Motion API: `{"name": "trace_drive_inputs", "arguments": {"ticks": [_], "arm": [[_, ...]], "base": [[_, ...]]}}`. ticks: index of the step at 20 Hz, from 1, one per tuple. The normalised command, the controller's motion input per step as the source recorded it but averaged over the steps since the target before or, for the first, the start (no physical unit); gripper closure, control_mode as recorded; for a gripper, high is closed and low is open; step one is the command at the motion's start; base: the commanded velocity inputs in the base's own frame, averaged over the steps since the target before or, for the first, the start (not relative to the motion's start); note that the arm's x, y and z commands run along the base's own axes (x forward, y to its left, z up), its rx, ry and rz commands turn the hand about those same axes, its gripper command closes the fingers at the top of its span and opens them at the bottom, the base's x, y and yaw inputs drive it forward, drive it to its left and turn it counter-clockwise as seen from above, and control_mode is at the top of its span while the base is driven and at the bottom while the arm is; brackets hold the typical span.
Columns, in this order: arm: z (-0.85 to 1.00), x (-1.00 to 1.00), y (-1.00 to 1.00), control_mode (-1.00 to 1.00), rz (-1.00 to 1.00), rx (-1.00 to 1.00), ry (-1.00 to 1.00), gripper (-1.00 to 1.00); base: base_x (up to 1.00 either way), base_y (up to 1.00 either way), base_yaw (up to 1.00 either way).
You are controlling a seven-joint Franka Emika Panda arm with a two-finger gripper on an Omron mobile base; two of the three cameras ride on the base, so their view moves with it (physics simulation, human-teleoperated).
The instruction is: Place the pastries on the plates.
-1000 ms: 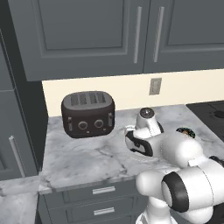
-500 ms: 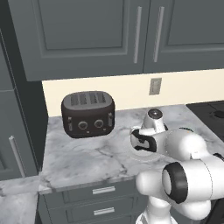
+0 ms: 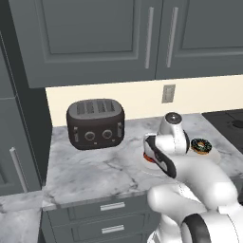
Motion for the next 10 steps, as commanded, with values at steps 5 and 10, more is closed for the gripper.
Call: {"name": "trace_drive_inputs", "arguments": {"ticks": [5, 10], "arm": [[0.44, -1.00, -0.04, -1.00, 0.10, 0.01, -0.20, -1.00], [-0.20, -1.00, -0.19, -1.00, 0.10, -0.05, -0.22, -1.00]], "base": [[0.00, 0.00, 0.00], [0.00, 0.00, 0.00]]}}
